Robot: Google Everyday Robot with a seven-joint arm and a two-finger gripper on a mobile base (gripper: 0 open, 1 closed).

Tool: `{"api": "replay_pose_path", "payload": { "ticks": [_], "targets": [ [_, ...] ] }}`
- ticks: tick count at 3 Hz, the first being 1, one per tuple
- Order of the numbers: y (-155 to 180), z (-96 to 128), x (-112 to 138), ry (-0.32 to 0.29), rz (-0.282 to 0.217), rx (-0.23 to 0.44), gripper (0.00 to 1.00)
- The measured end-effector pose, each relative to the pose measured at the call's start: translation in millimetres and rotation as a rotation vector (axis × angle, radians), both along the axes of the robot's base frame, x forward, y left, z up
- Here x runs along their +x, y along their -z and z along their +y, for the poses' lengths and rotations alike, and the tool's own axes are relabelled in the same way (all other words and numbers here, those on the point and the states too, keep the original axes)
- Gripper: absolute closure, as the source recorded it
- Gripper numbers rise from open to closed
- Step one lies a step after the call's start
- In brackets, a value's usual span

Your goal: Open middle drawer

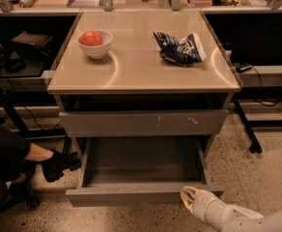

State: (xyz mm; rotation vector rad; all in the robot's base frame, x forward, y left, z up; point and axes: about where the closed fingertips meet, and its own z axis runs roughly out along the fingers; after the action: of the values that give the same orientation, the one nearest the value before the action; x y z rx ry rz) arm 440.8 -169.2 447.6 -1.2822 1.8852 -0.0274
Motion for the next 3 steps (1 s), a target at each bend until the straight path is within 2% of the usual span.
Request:
{"api": "replay_pose_path", "payload": {
  "ticks": [1,3],
  "targets": [
    [-0.1,0.0,0.1,0.000,0.000,0.000,0.83],
    [-0.1,0.1,0.1,0.000,0.000,0.000,0.36]
  ]
}}
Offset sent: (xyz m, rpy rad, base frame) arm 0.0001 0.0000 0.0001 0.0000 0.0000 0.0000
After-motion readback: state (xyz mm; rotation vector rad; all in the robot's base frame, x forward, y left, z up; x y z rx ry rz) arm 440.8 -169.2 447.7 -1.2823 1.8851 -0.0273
